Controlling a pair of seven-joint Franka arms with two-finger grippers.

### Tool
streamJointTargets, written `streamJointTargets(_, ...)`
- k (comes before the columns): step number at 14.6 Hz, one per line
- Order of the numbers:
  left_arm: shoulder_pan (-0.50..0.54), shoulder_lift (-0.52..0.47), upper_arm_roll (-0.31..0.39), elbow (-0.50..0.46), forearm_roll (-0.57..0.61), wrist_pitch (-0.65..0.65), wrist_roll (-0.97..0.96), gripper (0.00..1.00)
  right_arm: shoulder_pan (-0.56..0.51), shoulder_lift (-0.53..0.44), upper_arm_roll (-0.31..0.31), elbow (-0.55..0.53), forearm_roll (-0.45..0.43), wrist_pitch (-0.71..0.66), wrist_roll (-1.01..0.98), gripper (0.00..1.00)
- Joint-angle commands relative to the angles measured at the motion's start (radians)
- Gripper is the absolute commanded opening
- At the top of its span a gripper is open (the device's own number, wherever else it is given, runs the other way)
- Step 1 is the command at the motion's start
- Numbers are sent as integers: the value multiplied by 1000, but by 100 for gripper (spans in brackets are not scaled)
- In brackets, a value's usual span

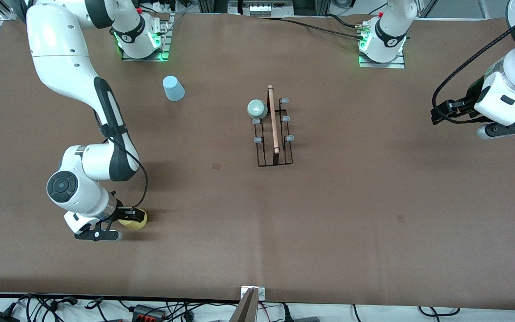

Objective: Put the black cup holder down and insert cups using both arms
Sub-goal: 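Lower the right gripper around the yellow cup and close it, then lift the yellow cup and carry it to the holder with the right gripper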

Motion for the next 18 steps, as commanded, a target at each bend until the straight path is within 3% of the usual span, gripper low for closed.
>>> streamJointTargets(1, 13, -16, -6, -13, -3, 2, 23, 100, -15, 16, 14, 34, 17, -9, -34, 99)
streamJointTargets(8, 13, -16, -6, -13, -3, 4, 23, 100, -15, 28, 14, 47, 17, -6, -32, 94)
streamJointTargets(12, 13, -16, -6, -13, -3, 4, 23, 100, -14, 28, 14, 46, 15, -9, -34, 60)
streamJointTargets(13, 13, -16, -6, -13, -3, 4, 23, 100, -14, 27, 14, 46, 15, -10, -34, 45)
streamJointTargets(17, 13, -16, -6, -13, -3, 4, 23, 100, -6, 10, 14, 49, 11, -53, -34, 20)
streamJointTargets(18, 13, -16, -6, -13, -3, 4, 23, 100, -6, -2, 15, 60, 12, -96, -34, 18)
